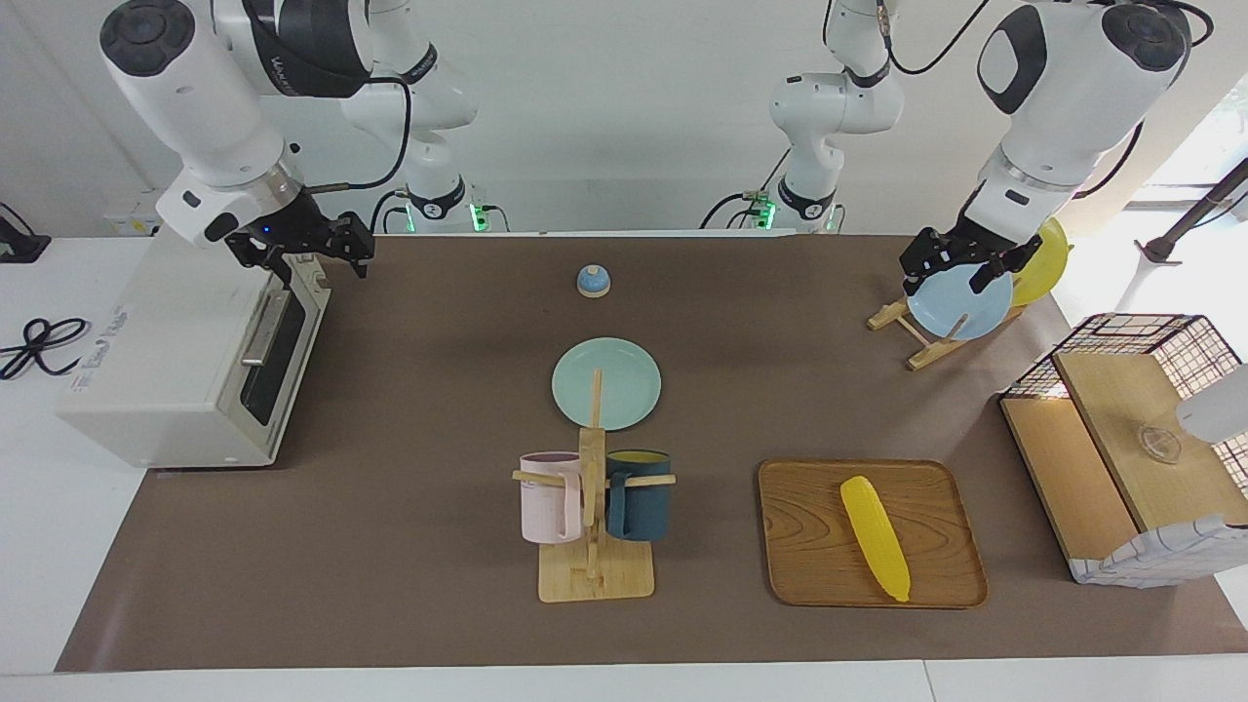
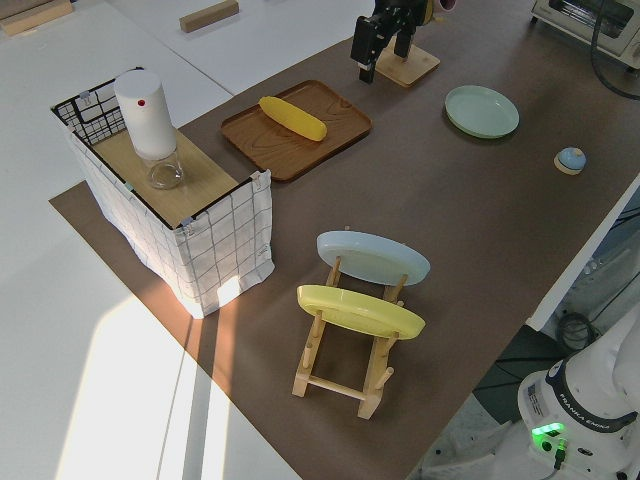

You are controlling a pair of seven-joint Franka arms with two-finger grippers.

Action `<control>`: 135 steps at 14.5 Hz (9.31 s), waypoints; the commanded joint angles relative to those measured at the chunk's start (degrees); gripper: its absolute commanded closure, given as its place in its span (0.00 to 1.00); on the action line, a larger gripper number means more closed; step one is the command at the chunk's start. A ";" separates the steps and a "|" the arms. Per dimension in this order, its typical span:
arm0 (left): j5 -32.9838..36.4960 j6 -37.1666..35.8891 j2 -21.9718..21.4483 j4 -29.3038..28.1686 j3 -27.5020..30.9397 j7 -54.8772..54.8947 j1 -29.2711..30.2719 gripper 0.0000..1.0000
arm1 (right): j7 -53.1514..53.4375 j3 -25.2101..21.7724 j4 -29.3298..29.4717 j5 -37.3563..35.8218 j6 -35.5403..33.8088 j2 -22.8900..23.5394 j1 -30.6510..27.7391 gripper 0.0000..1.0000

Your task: Put corn in oven

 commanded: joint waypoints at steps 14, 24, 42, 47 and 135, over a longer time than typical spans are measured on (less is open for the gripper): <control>-1.88 8.07 37.35 28.81 0.33 -0.02 -3.35 0.00 | 0.83 -0.58 -1.17 1.31 0.99 -0.96 0.34 0.00; -1.53 25.37 41.59 24.26 0.33 0.07 -2.65 0.00 | 1.01 -0.58 -1.17 1.31 1.08 -0.96 0.34 0.00; -9.08 18.55 39.32 24.96 0.42 -1.67 -3.61 1.00 | -2.33 -1.20 -10.04 -7.73 15.84 -0.52 -5.01 1.00; -9.00 14.67 26.41 16.19 0.24 -18.09 -9.14 1.00 | -1.11 -1.20 -15.22 -7.92 18.92 -0.78 -8.27 1.00; 3.04 -3.00 -2.09 0.08 -4.24 4.29 3.15 0.00 | 10.77 -0.41 -24.44 -16.18 21.90 0.02 4.48 1.00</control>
